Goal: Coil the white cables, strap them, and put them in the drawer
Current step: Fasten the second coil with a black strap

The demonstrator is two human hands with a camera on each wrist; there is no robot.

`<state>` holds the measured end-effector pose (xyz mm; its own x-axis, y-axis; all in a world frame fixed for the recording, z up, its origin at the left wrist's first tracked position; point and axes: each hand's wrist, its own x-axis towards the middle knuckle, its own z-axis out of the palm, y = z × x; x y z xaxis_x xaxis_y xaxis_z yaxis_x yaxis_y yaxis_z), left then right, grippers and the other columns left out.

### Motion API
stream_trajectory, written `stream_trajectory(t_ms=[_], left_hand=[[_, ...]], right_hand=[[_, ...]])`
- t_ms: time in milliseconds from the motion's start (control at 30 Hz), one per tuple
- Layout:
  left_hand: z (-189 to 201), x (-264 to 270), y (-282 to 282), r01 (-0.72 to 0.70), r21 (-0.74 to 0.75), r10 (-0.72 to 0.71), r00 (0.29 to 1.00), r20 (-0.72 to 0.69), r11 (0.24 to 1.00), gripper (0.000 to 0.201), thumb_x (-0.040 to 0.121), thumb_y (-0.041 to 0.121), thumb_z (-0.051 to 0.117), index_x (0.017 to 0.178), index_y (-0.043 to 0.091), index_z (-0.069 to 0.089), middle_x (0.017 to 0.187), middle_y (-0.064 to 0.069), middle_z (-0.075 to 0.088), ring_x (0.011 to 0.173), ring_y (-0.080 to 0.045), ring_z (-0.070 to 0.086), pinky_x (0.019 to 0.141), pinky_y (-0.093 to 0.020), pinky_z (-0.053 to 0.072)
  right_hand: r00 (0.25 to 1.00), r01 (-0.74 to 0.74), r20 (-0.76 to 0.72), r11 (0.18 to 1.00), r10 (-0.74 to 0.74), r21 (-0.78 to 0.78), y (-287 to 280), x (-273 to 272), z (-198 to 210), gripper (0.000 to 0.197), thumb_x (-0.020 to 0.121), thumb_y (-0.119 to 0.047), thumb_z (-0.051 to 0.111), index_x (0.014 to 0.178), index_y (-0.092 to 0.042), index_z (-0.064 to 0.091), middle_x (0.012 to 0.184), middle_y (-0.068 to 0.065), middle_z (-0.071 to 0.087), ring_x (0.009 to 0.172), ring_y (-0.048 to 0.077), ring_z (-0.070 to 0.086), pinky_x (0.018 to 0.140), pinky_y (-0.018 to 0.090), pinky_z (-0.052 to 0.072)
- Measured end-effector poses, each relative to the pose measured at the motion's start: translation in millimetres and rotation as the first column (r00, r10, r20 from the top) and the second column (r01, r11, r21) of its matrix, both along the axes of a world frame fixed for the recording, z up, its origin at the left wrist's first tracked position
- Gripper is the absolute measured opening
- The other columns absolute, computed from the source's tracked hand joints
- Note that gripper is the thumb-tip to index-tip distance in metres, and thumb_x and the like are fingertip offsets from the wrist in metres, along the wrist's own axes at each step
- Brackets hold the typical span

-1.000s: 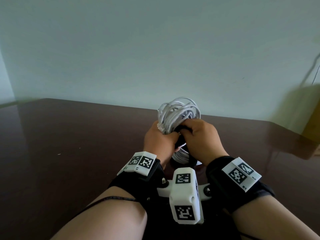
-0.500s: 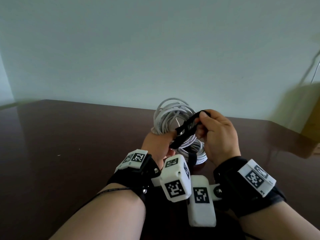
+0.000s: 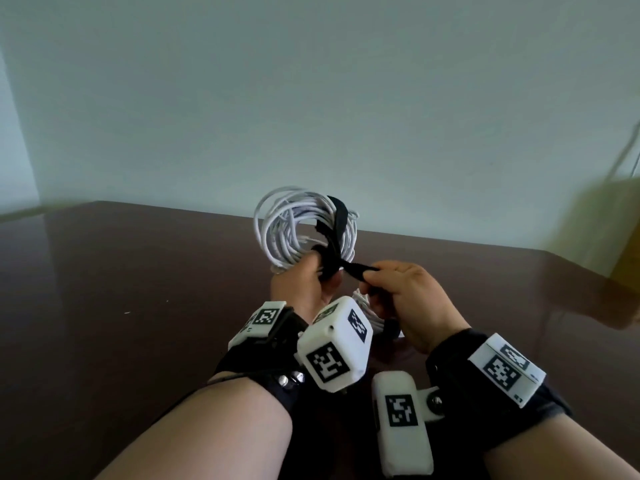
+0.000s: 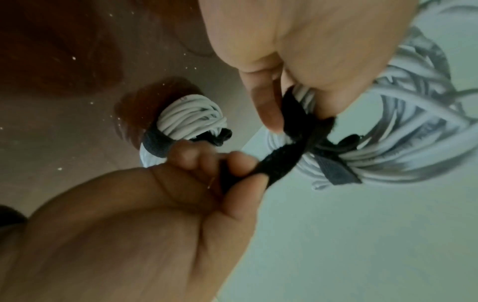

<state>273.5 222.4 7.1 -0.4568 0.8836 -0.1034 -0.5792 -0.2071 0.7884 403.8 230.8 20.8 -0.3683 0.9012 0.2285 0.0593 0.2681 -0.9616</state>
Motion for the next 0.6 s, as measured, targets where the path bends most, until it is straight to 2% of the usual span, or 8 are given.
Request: stream_trajectory(t_ms=[67, 133, 200, 300, 367, 433, 500, 600], left_hand=[[1.9, 3.6, -2.7, 0.006, 0.045, -0.009, 0.998, 0.064, 0.999, 0.004, 0.086, -0.001, 0.059, 0.083, -0.003, 0.061, 0.066, -0.011, 0.062, 0.046, -0.013, 0.061, 0.045, -0.019, 0.051], [1.8, 11.2, -5.7, 0.049, 0.090, -0.058, 0.993, 0.100, 0.995, 0.005, 0.082, -0.004, 0.062, 0.083, -0.008, 0.064, 0.070, -0.016, 0.064, 0.052, -0.021, 0.063, 0.043, -0.020, 0.051], [0.1, 16.4, -6.9, 0.078, 0.111, -0.088, 0.992, 0.087, 0.991, 0.004, 0.082, -0.004, 0.062, 0.082, -0.007, 0.064, 0.072, -0.017, 0.064, 0.057, -0.023, 0.063, 0.044, -0.020, 0.051], [-3.5, 17.3, -4.8, 0.070, 0.152, -0.074, 0.997, 0.026, 0.986, 0.005, 0.083, -0.004, 0.061, 0.081, -0.002, 0.065, 0.067, -0.013, 0.067, 0.059, -0.020, 0.066, 0.051, -0.023, 0.055], [-5.5, 18.8, -3.9, 0.068, 0.186, -0.060, 0.997, -0.047, 0.980, 0.012, 0.085, -0.006, 0.058, 0.081, 0.002, 0.066, 0.068, -0.010, 0.070, 0.063, -0.018, 0.068, 0.057, -0.028, 0.058], [-5.2, 21.4, -5.3, 0.070, 0.191, -0.053, 0.994, -0.094, 0.979, 0.014, 0.086, -0.005, 0.057, 0.086, 0.004, 0.067, 0.073, -0.009, 0.070, 0.067, -0.017, 0.069, 0.061, -0.028, 0.059], [-4.9, 23.6, -7.3, 0.049, 0.214, -0.024, 0.993, -0.118, 0.976, 0.016, 0.085, -0.007, 0.056, 0.093, 0.002, 0.067, 0.077, -0.009, 0.071, 0.069, -0.017, 0.069, 0.063, -0.028, 0.059], [-3.6, 25.8, -10.6, 0.032, 0.241, 0.008, 0.986, -0.167, 0.970, 0.018, 0.084, -0.009, 0.056, 0.091, 0.002, 0.067, 0.073, -0.010, 0.070, 0.065, -0.017, 0.069, 0.062, -0.029, 0.059]], right_hand=[[0.997, 0.083, 0.007, 0.996, -0.083, -0.010, 1.9, -2.9, 0.5, 0.031, 0.090, -0.007, 0.053, 0.060, -0.007, 0.061, 0.051, 0.005, 0.045, 0.042, 0.013, 0.035, 0.043, 0.022, 0.028], [0.983, 0.172, 0.053, 0.984, -0.174, 0.047, 1.4, -5.4, 1.2, 0.026, 0.087, -0.010, 0.057, 0.062, -0.007, 0.064, 0.051, 0.005, 0.045, 0.043, 0.014, 0.035, 0.045, 0.024, 0.029], [0.959, 0.247, 0.103, 0.957, -0.264, 0.149, 2.0, -6.1, 1.2, 0.024, 0.083, -0.015, 0.059, 0.062, -0.005, 0.064, 0.052, 0.007, 0.046, 0.048, 0.018, 0.037, 0.049, 0.027, 0.031], [0.921, 0.311, 0.152, 0.912, -0.358, 0.267, 4.6, -5.3, -0.1, 0.029, 0.083, -0.019, 0.061, 0.065, 0.004, 0.058, 0.054, 0.009, 0.045, 0.051, 0.019, 0.037, 0.050, 0.026, 0.031], [0.895, 0.356, 0.155, 0.878, -0.419, 0.322, 6.0, -4.7, -0.5, 0.029, 0.083, -0.020, 0.063, 0.061, -0.003, 0.055, 0.051, 0.005, 0.049, 0.049, 0.019, 0.041, 0.048, 0.025, 0.034], [0.881, 0.395, 0.117, 0.850, -0.458, 0.349, 6.9, -5.1, -0.1, 0.020, 0.082, -0.022, 0.066, 0.067, -0.012, 0.058, 0.059, 0.000, 0.059, 0.056, 0.018, 0.053, 0.052, 0.026, 0.042], [0.880, 0.425, 0.067, 0.844, -0.470, 0.328, 6.1, -5.2, 0.5, 0.016, 0.079, -0.022, 0.069, 0.074, -0.021, 0.054, 0.067, -0.005, 0.060, 0.061, 0.013, 0.056, 0.054, 0.022, 0.043], [0.883, 0.427, 0.041, 0.837, -0.467, 0.342, 4.5, -6.4, -0.6, 0.014, 0.078, -0.019, 0.069, 0.073, -0.021, 0.056, 0.064, -0.004, 0.061, 0.060, 0.014, 0.058, 0.055, 0.024, 0.044]])
